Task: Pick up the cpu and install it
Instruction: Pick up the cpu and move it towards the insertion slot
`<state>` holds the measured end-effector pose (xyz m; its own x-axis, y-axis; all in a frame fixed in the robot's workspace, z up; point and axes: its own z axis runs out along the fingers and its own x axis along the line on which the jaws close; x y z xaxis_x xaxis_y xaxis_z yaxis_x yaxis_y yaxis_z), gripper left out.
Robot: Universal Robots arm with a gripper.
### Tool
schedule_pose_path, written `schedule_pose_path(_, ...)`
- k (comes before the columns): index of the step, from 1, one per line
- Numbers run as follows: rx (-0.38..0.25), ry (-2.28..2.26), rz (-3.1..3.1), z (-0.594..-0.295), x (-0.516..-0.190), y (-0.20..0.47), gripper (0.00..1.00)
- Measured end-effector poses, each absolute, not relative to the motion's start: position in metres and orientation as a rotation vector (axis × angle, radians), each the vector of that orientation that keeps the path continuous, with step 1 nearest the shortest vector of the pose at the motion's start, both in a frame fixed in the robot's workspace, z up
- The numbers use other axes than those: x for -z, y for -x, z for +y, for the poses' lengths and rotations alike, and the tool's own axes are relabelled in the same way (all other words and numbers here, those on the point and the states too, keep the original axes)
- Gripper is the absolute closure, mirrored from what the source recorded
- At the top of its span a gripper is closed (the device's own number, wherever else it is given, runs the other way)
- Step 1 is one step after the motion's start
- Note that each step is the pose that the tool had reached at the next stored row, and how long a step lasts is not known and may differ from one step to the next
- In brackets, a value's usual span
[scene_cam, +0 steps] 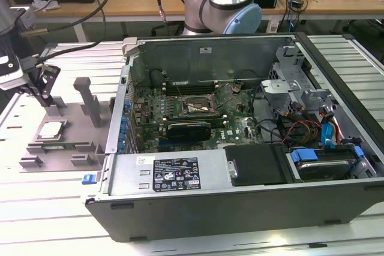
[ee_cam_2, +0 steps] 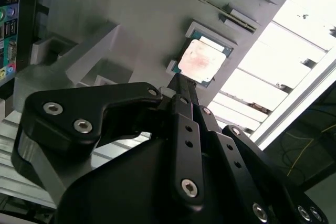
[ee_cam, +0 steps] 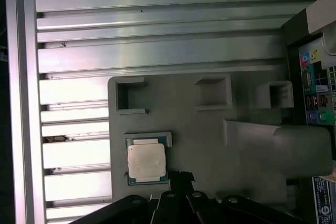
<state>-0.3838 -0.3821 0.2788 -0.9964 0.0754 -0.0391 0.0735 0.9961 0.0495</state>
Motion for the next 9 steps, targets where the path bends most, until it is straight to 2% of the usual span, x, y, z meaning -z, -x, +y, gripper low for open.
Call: schedule_pose_path(9,-0.074,-0.116,3.098,-0.3821,-0.2680,0.3934,0.89)
